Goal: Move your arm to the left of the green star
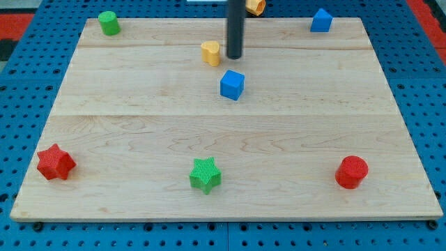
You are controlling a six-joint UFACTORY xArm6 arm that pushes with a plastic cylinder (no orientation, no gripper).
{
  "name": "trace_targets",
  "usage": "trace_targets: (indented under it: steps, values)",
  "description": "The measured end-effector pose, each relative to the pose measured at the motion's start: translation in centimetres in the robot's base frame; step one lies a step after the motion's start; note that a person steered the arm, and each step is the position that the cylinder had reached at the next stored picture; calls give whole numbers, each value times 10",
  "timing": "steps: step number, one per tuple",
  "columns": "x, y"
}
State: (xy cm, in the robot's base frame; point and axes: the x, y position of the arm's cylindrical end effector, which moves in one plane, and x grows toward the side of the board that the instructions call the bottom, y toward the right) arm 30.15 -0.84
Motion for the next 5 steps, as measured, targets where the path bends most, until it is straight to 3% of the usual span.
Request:
trace_targets:
  steps: [2, 3, 5]
  values:
    - [0, -107]
    - [5, -93]
    - [107, -106]
